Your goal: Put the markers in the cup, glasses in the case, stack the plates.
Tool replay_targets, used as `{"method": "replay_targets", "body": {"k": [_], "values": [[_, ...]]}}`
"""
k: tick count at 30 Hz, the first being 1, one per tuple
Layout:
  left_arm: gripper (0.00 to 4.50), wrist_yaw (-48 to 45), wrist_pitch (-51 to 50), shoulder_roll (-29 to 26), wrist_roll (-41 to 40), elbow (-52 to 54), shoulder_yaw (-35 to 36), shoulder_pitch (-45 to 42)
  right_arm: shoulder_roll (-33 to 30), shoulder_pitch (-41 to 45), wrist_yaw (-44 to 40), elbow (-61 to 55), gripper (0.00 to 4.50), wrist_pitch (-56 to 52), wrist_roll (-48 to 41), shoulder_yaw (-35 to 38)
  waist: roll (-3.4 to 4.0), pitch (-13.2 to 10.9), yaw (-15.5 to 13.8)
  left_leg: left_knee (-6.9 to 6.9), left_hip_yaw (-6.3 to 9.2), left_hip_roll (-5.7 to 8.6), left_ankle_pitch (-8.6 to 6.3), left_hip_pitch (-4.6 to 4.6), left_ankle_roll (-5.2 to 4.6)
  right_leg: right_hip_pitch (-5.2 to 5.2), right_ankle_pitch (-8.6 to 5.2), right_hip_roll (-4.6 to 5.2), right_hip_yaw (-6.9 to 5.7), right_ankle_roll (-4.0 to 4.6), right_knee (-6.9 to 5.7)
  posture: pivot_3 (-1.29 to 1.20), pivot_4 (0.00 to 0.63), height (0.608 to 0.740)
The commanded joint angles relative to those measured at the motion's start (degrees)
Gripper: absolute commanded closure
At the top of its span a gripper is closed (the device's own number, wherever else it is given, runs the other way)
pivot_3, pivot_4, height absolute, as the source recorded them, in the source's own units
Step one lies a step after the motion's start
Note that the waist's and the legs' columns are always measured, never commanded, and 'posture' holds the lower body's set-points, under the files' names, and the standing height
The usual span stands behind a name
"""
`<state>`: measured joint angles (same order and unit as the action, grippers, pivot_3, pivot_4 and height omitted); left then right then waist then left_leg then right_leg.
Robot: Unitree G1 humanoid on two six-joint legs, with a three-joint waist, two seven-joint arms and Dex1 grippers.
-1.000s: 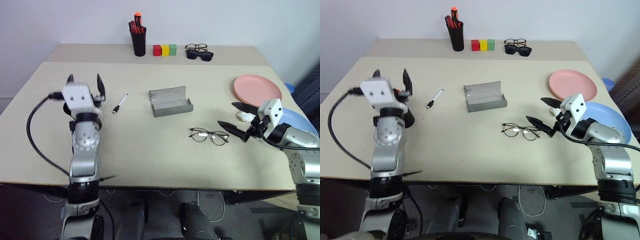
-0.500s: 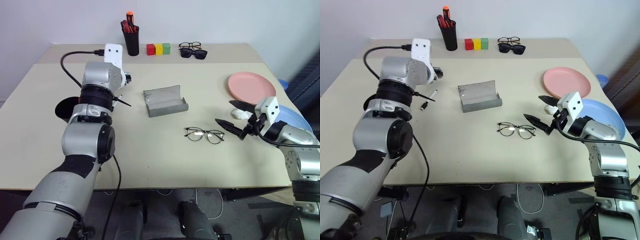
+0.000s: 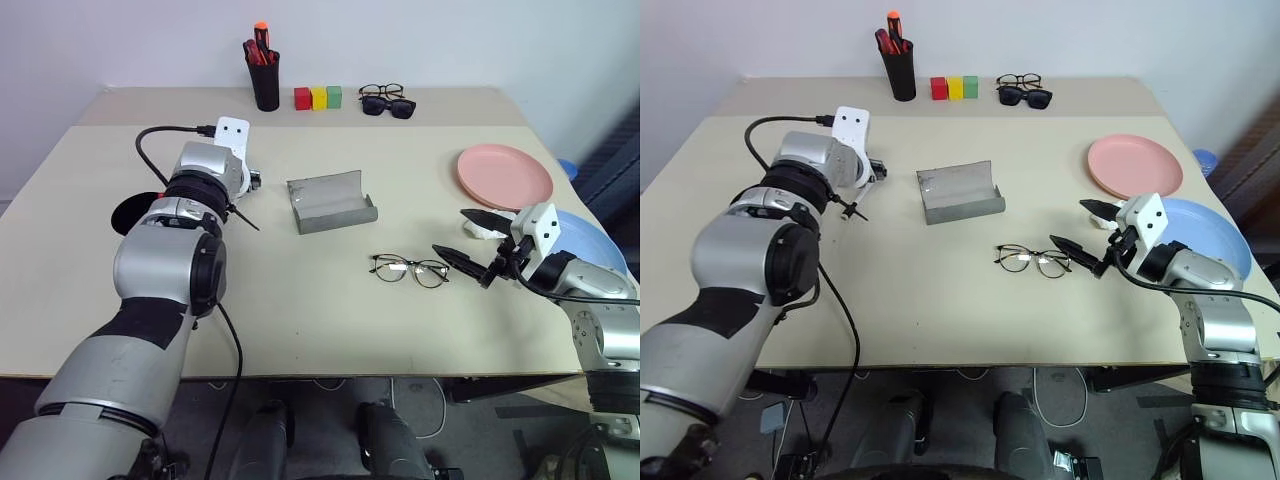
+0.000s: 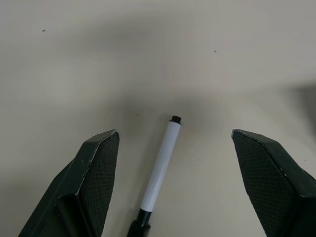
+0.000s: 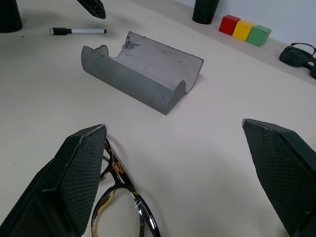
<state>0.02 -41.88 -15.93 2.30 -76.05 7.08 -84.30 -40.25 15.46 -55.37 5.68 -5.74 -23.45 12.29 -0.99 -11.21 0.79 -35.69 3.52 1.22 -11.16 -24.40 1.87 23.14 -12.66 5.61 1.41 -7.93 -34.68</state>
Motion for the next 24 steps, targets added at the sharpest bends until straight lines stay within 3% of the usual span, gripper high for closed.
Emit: {"method": "replay_targets", "body": {"k": [1, 15, 24], "values": [[0.8, -0.8, 0.1, -1.1, 0.9, 0.0, -0.5, -0.8, -0.2, 0.0, 0.4, -2.2, 0.0, 1.1, -0.9, 2.0, 0.0, 0.0, 0.0, 0.0, 0.0, 0.0, 0.0, 0.0, 0.0, 0.0, 0.01, 0.0, 0.0, 0.02, -0.01, 0.0, 0.15, 0.74], [0.8, 0.5, -5.6, -0.7, -3.7, -0.2, 5.4, 0.5, -0.3, -0.1, 0.4, -2.3, 0.0, 0.8, -0.9, 1.6, -0.02, 0.0, 0.0, -0.08, 0.01, 0.0, 0.01, 0.01, 0.0, 0.09, -0.01, 0.0, 0.01, -0.01, -0.33, 0.0, 0.15, 0.74], [0.8, 5.1, -6.1, -0.3, -3.4, 0.4, 5.4, 0.2, 0.2, 0.0, 0.6, -1.8, 0.0, 1.0, -0.8, 1.3, -0.03, 0.0, 0.0, -0.12, 0.01, 0.0, 0.01, 0.01, 0.01, 0.1, -0.01, 0.0, 0.01, 0.0, -0.37, 0.0, 0.15, 0.74]]}}
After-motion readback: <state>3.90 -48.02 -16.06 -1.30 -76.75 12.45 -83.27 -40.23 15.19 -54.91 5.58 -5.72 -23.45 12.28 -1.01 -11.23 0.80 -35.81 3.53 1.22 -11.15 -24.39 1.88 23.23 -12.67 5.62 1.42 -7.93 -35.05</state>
